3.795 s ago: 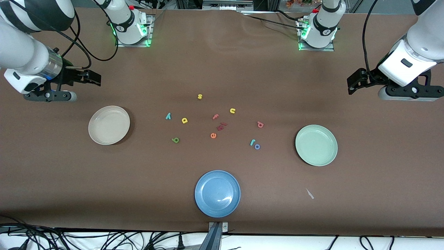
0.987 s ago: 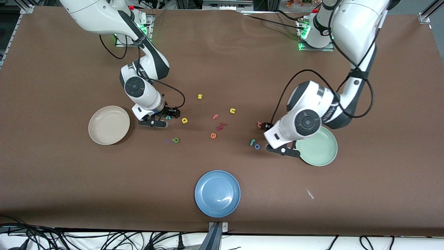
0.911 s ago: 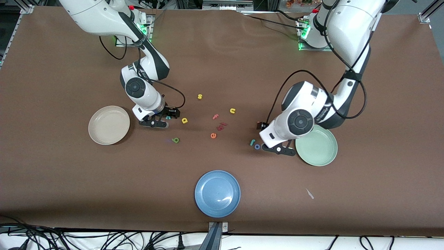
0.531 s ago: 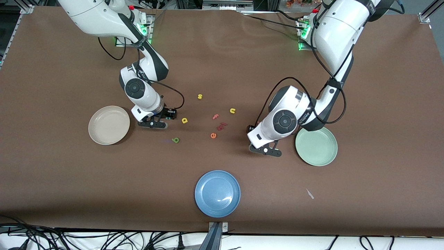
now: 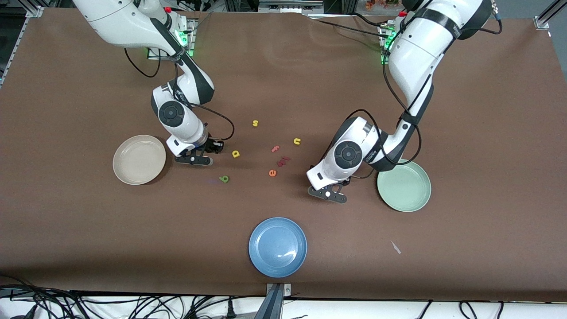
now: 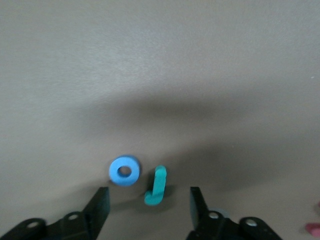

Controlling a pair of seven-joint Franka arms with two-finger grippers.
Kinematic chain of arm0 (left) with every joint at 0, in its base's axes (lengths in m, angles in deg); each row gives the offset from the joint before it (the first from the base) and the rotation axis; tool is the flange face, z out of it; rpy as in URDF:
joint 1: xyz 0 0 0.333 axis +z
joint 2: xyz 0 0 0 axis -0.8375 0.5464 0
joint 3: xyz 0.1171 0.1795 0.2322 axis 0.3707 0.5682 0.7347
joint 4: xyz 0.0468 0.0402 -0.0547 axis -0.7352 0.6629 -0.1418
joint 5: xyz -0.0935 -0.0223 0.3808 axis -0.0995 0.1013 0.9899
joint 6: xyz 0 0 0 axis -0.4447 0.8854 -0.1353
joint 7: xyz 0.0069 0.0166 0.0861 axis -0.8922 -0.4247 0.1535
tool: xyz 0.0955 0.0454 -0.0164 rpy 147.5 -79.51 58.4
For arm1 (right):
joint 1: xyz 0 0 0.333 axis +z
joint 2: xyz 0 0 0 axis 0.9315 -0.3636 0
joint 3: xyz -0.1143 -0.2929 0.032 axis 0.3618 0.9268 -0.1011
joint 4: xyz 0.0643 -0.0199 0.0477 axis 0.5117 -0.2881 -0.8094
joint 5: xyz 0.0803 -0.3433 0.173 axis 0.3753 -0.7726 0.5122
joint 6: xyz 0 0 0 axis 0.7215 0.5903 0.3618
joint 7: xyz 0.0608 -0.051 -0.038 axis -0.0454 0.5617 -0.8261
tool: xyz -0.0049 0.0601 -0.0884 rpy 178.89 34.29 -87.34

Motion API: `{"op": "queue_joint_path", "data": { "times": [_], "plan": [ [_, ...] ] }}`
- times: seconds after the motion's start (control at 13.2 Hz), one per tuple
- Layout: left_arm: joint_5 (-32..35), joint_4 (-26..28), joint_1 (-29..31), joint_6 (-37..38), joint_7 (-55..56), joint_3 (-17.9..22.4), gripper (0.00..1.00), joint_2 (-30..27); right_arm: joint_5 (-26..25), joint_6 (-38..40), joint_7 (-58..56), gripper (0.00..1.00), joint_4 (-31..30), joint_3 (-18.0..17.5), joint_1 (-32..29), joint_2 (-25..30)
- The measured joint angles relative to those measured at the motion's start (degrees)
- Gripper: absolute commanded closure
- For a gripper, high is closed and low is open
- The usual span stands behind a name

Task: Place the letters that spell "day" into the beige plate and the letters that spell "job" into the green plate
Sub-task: 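Carry the y to the white plate while the left gripper carries the j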

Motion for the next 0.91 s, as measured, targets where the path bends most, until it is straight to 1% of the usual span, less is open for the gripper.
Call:
{"op": "queue_joint_path", "data": {
  "times": [0.15, 0.38, 0.53, 0.68, 0.83, 0.91],
  "plan": [
    [0.13, -0.12, -0.28, -0.28, 0.00, 0.00, 0.45, 0.08, -0.01, 0.02, 0.08, 0.76, 0.02, 0.01, 0.00, 0.00],
    [0.13, -0.20, -0.50, -0.29, 0.00, 0.00, 0.54, 0.07, -0.01, 0.07, 0.49, 0.79, 0.03, 0.01, 0.00, 0.01],
    [0.14, -0.16, -0.50, -0.29, 0.00, 0.00, 0.55, 0.07, -0.01, 0.07, 0.53, 0.81, 0.03, 0.01, 0.00, 0.01],
    [0.18, 0.08, -0.50, -0.27, 0.00, 0.08, 0.56, 0.07, -0.01, 0.07, 0.60, 0.84, 0.05, 0.01, 0.00, 0.01],
    [0.19, 0.49, -0.51, -0.17, 0.00, 0.15, 0.56, 0.09, -0.01, 0.07, 0.61, 0.90, 0.38, -0.02, 0.06, -0.16],
    [0.19, 0.52, -0.54, -0.18, 0.00, 0.14, 0.56, 0.08, -0.01, 0.13, 0.61, 0.90, 0.70, -0.03, 0.08, -0.34]
  ]
}}
